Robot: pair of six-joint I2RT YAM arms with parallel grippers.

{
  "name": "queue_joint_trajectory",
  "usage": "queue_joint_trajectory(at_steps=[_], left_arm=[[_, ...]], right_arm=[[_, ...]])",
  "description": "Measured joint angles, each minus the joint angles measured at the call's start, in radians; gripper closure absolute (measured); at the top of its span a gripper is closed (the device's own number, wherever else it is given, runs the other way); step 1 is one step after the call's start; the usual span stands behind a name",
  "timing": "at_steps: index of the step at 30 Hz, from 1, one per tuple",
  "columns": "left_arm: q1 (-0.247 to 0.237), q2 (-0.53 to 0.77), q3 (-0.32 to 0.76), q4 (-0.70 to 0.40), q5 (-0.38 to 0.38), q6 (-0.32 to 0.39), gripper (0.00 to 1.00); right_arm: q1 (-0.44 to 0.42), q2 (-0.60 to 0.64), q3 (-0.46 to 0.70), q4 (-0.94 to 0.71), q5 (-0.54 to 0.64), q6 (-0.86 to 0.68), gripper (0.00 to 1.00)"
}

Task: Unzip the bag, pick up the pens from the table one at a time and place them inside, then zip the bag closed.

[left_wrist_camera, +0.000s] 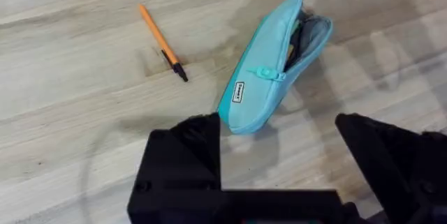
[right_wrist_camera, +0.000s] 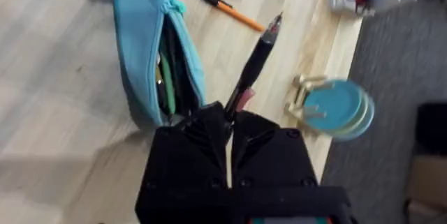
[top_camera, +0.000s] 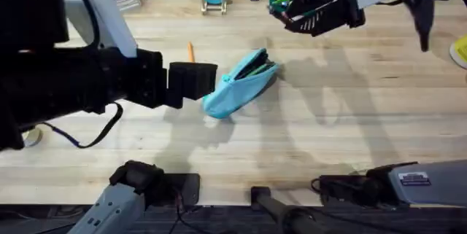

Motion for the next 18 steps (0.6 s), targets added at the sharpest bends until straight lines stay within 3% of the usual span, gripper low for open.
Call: queue_joint_trajectory(at_steps=[13, 18], left_arm=[[0.0, 0.0, 0.0, 0.0, 0.0, 0.0, 0.005], [0.0, 0.0, 0.0, 0.0, 0.0, 0.0, 0.005]], right_arm=[[0.075, 0.07, 0.0, -0.021, -0.019, -0.101, 0.97], [0.109, 0.153, 0.0, -0.066, 0.087, -0.105, 0.97]])
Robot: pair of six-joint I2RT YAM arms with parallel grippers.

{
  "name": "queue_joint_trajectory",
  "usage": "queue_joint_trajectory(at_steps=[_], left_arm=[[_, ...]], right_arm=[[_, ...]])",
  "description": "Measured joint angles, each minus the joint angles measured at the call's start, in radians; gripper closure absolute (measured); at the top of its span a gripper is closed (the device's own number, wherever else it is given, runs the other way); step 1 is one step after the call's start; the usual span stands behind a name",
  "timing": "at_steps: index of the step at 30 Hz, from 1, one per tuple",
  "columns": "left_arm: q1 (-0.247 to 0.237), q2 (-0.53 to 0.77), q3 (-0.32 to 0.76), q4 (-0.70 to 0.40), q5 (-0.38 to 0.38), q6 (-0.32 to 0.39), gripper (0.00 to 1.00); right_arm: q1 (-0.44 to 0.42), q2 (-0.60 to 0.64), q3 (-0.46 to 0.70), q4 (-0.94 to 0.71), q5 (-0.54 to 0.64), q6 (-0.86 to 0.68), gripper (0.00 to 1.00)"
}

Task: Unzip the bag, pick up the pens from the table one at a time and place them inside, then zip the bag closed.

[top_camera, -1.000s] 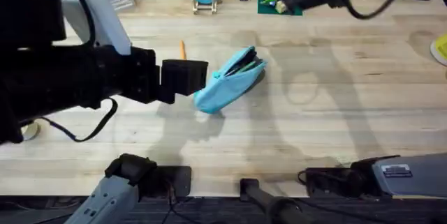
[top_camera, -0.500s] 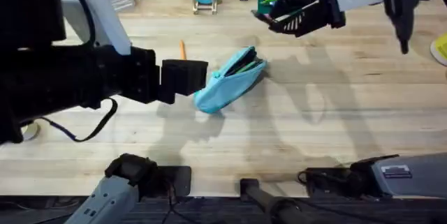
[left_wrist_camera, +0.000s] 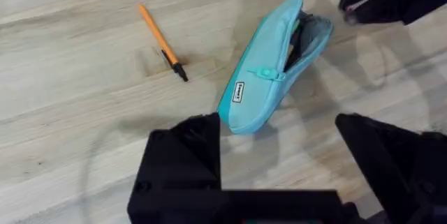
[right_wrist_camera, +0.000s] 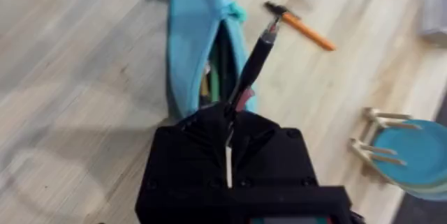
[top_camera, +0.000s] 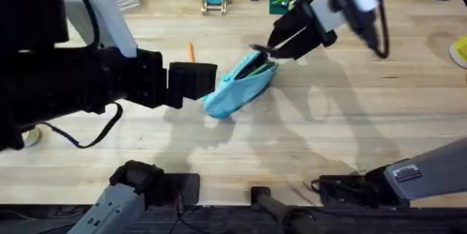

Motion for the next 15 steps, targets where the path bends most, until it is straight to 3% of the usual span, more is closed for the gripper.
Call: queue_joint_trajectory(at_steps=[15], left_arm=[[0.0, 0.0, 0.0, 0.0, 0.0, 0.0, 0.005]], right_arm=[[0.09, 0.109, 0.0, 0.046, 0.082, 0.0, 0.97]])
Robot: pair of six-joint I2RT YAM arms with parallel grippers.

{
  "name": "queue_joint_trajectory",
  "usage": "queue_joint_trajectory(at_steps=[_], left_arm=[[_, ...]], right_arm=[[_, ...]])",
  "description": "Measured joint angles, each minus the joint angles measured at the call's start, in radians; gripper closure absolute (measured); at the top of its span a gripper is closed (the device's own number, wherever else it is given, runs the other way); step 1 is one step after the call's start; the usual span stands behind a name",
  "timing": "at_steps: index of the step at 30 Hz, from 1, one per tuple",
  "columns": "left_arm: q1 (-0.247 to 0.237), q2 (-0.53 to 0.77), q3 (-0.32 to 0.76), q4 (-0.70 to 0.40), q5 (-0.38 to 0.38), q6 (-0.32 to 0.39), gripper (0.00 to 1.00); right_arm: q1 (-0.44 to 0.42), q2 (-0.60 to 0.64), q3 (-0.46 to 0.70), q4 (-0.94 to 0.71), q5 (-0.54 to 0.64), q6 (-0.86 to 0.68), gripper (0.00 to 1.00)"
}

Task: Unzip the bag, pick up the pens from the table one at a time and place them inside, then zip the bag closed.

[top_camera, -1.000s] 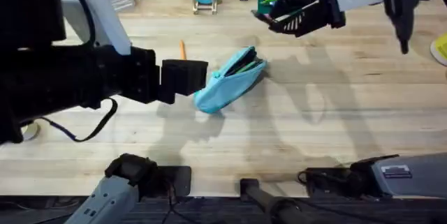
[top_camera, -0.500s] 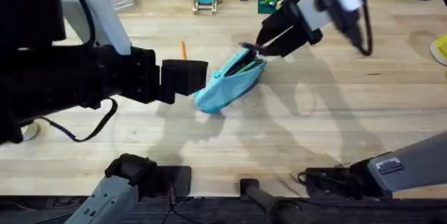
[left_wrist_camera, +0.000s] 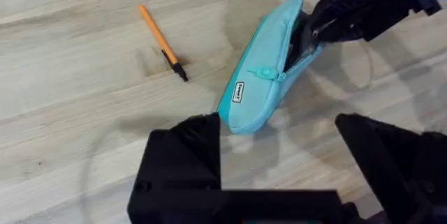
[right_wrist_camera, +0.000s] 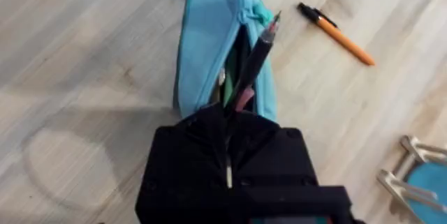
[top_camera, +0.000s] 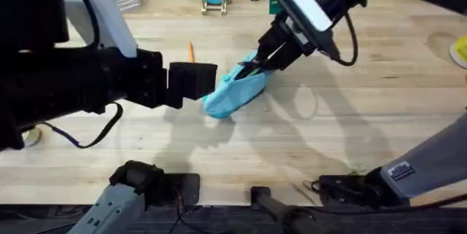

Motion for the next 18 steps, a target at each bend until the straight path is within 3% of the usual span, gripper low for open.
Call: queue_joint_trajectory(at_steps=[18], left_arm=[[0.0, 0.0, 0.0, 0.0, 0.0, 0.0, 0.006]], right_arm=[[0.04, 0.056, 0.0, 0.006, 0.051, 0.0, 0.97]])
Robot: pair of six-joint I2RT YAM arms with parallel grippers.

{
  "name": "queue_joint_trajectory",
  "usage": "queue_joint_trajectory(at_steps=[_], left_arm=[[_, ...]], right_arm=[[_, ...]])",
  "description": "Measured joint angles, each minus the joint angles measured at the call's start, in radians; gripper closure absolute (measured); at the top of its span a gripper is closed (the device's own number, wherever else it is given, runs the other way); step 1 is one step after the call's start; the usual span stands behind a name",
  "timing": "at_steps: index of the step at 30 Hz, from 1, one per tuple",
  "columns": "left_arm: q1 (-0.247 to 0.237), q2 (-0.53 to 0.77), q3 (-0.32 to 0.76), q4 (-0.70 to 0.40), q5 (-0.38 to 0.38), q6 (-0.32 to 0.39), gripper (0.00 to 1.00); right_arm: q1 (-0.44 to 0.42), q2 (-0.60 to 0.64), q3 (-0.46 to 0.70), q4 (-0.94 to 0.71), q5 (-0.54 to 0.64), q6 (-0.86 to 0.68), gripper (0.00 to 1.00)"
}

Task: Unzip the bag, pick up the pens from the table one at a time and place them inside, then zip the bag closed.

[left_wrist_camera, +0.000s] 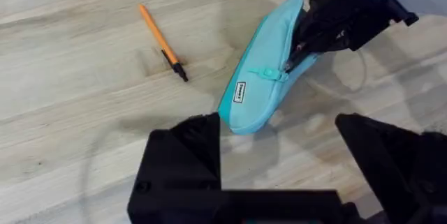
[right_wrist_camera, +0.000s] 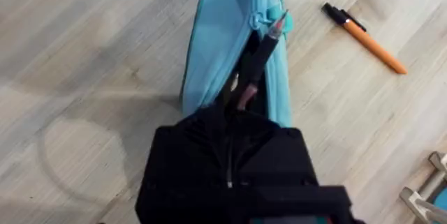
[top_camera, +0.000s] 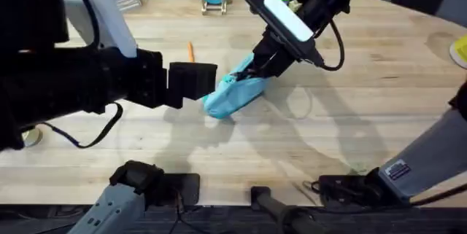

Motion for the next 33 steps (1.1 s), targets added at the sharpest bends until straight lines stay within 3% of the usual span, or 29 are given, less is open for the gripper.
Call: queue_joint_trajectory(at_steps=[6, 7, 13, 14, 33], left_arm=[[0.0, 0.0, 0.0, 0.0, 0.0, 0.0, 0.006], [0.0, 0.0, 0.0, 0.0, 0.0, 0.0, 0.006], [0.0, 0.0, 0.0, 0.0, 0.0, 0.0, 0.006], [0.0, 0.0, 0.0, 0.0, 0.0, 0.0, 0.006], [0.0, 0.0, 0.0, 0.0, 0.0, 0.0, 0.004]], right_arm=[[0.0, 0.0, 0.0, 0.0, 0.001, 0.0, 0.969], [0.0, 0.001, 0.0, -0.001, 0.001, 0.002, 0.914], [0.001, 0.001, 0.0, 0.003, 0.001, 0.0, 0.077], [0.001, 0.001, 0.0, 0.004, 0.001, 0.0, 0.025], [-0.003, 0.001, 0.0, 0.007, -0.075, -0.001, 0.006]])
